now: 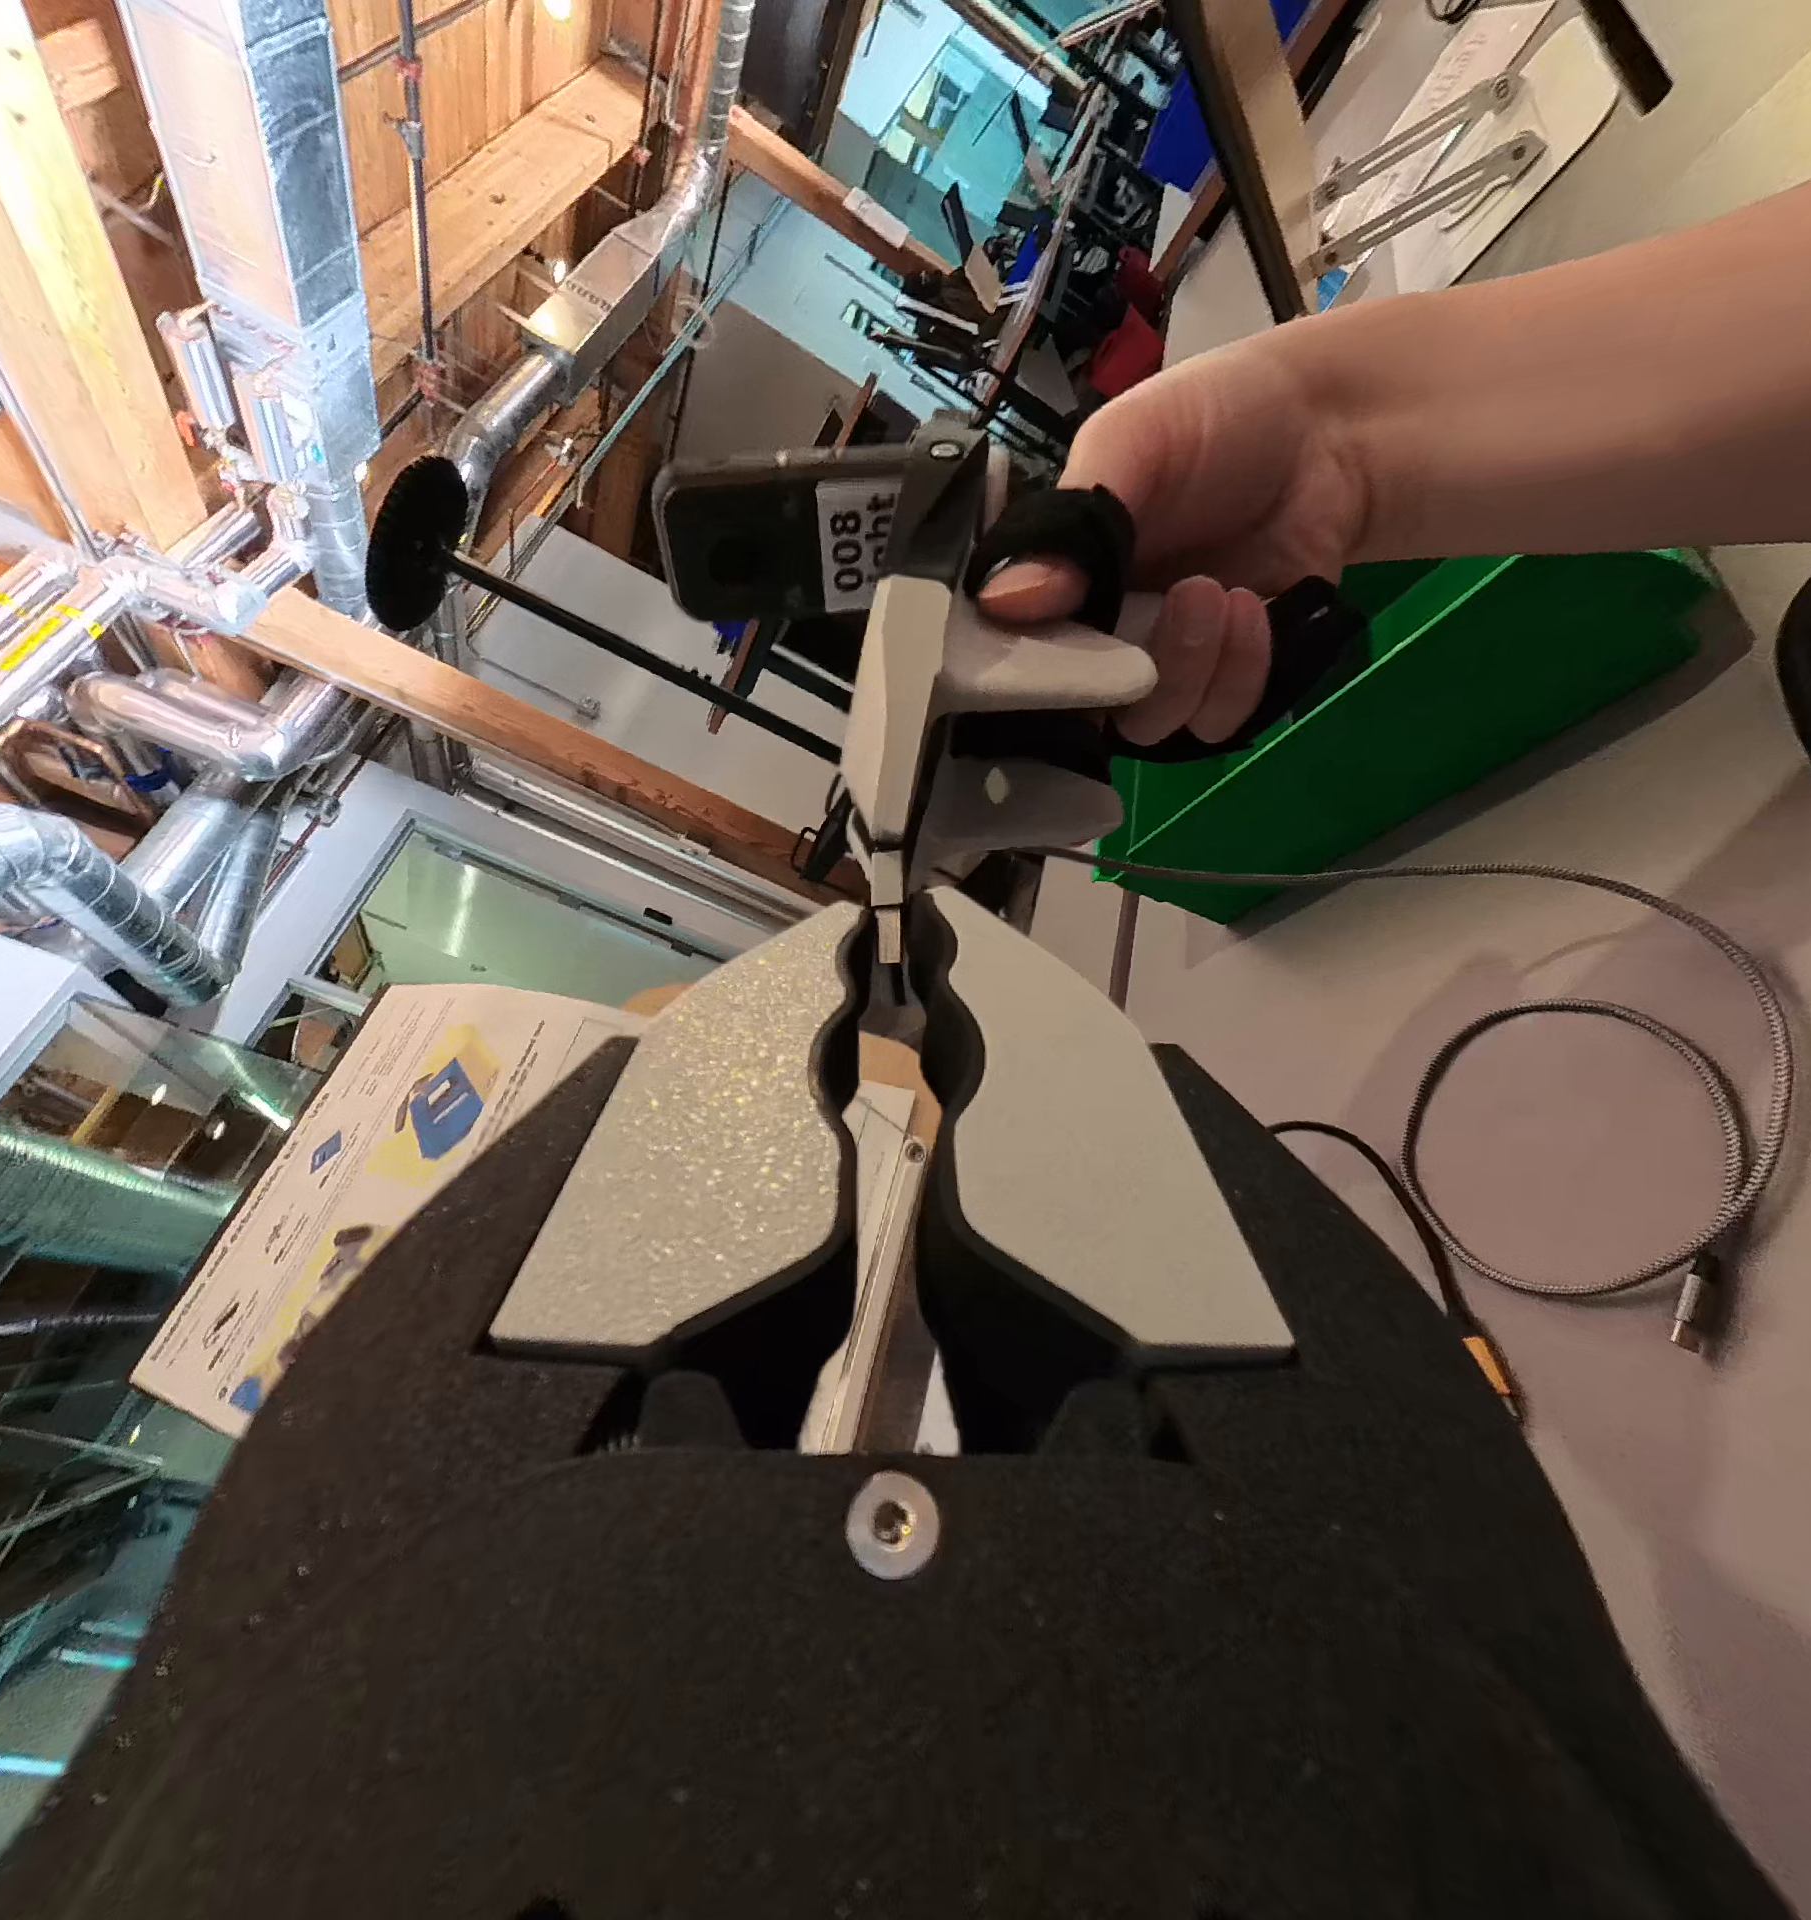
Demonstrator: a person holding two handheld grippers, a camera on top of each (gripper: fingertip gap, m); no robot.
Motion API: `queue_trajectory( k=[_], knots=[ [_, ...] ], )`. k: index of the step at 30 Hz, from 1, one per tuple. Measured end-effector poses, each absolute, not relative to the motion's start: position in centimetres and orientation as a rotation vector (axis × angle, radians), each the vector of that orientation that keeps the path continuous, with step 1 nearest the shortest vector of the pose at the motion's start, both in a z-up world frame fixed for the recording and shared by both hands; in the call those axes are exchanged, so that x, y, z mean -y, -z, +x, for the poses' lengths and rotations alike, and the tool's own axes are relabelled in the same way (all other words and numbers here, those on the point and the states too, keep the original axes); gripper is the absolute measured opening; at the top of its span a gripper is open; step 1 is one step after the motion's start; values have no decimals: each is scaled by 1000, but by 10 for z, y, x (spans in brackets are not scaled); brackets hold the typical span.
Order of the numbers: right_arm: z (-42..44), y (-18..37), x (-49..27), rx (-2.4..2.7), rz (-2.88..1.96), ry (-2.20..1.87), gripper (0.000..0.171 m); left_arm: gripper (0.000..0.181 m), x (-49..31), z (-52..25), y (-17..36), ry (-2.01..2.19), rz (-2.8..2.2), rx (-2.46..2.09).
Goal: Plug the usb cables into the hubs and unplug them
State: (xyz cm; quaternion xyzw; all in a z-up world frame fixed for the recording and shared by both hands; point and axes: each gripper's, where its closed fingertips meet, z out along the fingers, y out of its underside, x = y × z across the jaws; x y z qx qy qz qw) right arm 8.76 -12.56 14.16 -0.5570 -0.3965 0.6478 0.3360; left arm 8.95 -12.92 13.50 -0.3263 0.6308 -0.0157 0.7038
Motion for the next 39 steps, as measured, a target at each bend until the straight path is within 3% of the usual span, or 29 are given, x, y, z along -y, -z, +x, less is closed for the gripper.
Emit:
queue_trajectory(
  k=[7,12,16,19,23,26,34,35,37,39],
  knots=[
    [134,-164,89,881,-1324,-1317,7,28,78,44,-163,161,-1099,-1025],
    [169,-181,84,849,-1244,-1056,7,65,30,5,-82,123,-1636,-894],
    [178,-188,87,856,-1215,-984,8,47,29,-13,-5,181,-1754,-709],
    [179,-190,90,860,-1196,-970,8,61,23,-30,38,73,-1820,-622],
    [177,-191,93,873,-1188,-987,7,61,14,-40,86,4,-1977,-652],
    [177,-191,96,886,-1180,-989,7,39,14,-44,107,131,-2074,-593],
    [181,-196,108,919,-1147,-979,7,58,4,-53,138,81,-2176,-609],
    [183,-197,109,918,-1141,-982,7,56,1,-52,144,73,-2190,-622],
    [186,-199,111,915,-1131,-993,7,31,-1,-46,150,158,-2210,-629],
    [189,-200,111,910,-1131,-996,7,28,-3,-44,150,262,-2226,-653]
  ],
)
